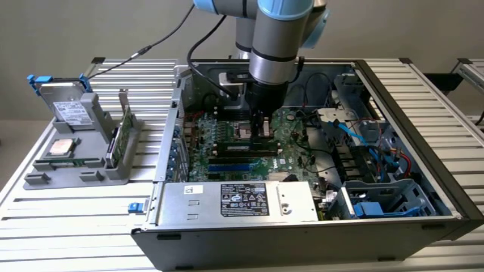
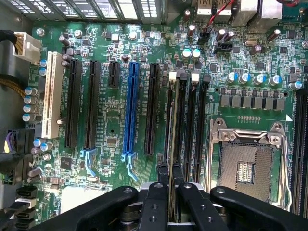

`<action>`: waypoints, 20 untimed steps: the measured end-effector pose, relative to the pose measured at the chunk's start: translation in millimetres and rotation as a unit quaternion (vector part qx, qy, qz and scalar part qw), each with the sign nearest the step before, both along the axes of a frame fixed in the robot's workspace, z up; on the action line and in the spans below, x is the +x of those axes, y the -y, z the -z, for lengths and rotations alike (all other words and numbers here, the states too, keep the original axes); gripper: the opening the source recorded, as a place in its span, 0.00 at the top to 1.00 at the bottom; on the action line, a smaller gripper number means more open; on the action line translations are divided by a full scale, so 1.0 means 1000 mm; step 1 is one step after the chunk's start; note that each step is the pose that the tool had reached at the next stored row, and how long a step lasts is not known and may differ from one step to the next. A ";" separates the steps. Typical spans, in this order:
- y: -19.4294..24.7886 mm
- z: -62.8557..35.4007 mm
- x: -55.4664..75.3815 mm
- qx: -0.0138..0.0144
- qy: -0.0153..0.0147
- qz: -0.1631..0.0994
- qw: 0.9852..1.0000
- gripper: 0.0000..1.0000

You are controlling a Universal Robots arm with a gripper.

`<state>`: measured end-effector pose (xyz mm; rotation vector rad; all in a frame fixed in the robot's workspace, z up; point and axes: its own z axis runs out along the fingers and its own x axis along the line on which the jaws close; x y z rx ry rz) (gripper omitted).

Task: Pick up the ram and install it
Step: 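Insert the ram into the slot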

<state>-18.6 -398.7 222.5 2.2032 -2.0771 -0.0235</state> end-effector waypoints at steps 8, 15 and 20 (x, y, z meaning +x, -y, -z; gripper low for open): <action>0.0000 0.0003 0.000 0.000 -0.004 0.000 1.000 0.87; 0.0000 -0.0004 0.000 0.000 -0.004 0.000 1.000 0.87; 0.0000 -0.0018 0.000 -0.001 -0.004 0.000 1.000 0.87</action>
